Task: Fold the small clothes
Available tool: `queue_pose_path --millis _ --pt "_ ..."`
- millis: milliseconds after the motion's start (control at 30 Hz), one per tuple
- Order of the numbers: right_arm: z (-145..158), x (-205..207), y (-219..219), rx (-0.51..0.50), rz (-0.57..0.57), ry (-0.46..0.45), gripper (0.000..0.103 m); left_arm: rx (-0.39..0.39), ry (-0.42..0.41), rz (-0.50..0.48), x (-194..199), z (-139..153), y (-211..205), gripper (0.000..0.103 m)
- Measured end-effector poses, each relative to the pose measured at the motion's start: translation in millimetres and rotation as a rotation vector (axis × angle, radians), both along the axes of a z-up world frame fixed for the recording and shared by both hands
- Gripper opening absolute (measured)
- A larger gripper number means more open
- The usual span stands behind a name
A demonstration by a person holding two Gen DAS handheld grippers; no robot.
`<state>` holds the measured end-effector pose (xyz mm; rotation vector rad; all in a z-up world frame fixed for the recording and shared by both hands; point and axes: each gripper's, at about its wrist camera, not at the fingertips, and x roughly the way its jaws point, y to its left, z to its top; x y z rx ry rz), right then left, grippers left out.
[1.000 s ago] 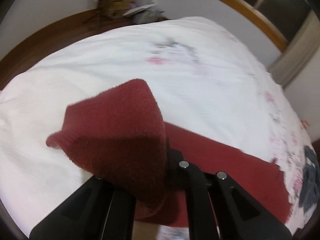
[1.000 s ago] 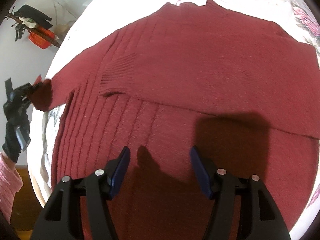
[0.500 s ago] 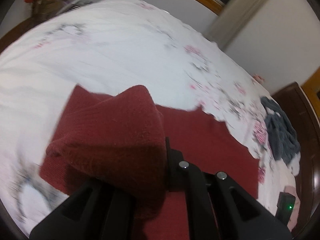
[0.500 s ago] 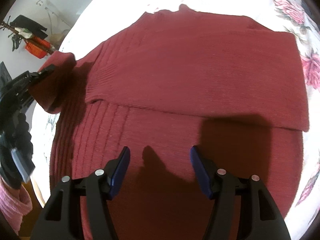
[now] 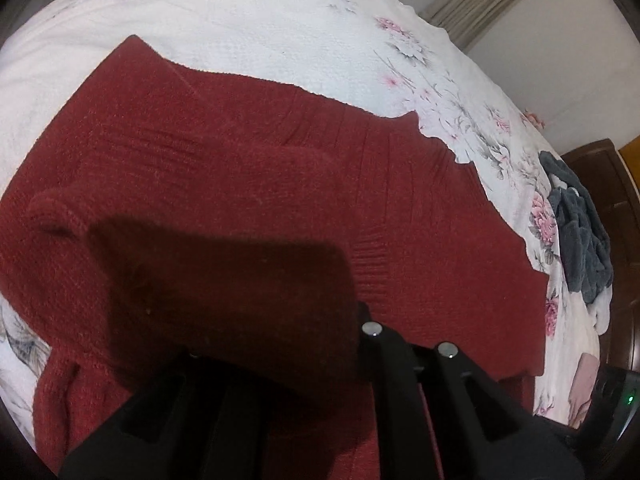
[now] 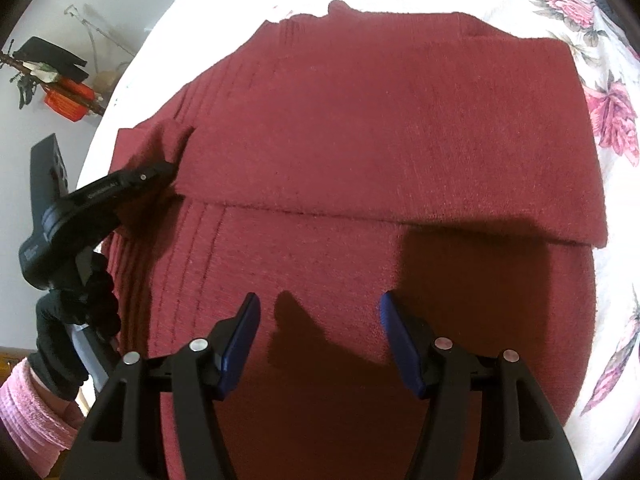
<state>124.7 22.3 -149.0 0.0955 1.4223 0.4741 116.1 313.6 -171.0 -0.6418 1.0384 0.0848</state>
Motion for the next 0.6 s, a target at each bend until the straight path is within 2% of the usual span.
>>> queue_pose_path --millis 100,233,333,367,433,500,533,600 --pt "-4.2 1.7 2.2 -0.012 0.001 0.008 0.064 -0.036 0.007 -0.031 -4.5 4.8 4.5 0.009" --pt "0.3 6.9 8.1 -0.012 0.0 0.01 0.065 -0.082 0.009 -0.112 -24.2 19.8 13.2 0.03" --pt "5.9 14.4 18.6 0.016 0.004 0.01 0.065 -0.062 -0.002 -0.165 -54.4 36.5 33.1 0.036" --pt "8.6 17.7 25.2 0.03 0.008 0.011 0.065 -0.047 -0.009 -0.16 -61.2 40.6 40.3 0.04" --pt "12.4 23.7 39.6 0.058 0.015 0.015 0.065 0.018 -0.029 -0.12 -74.7 51.7 63.4 0.041" --pt "16.9 29.7 58.5 0.088 0.025 0.021 0.065 0.086 -0.037 -0.043 -78.3 57.2 90.8 0.042" --pt "19.5 33.0 72.5 0.104 0.036 0.023 0.065 0.101 -0.031 -0.013 -75.7 58.4 99.7 0.042" --pt "24.1 37.1 97.6 0.116 0.063 0.025 0.065 0.083 -0.029 0.073 -69.7 56.7 123.9 0.042"
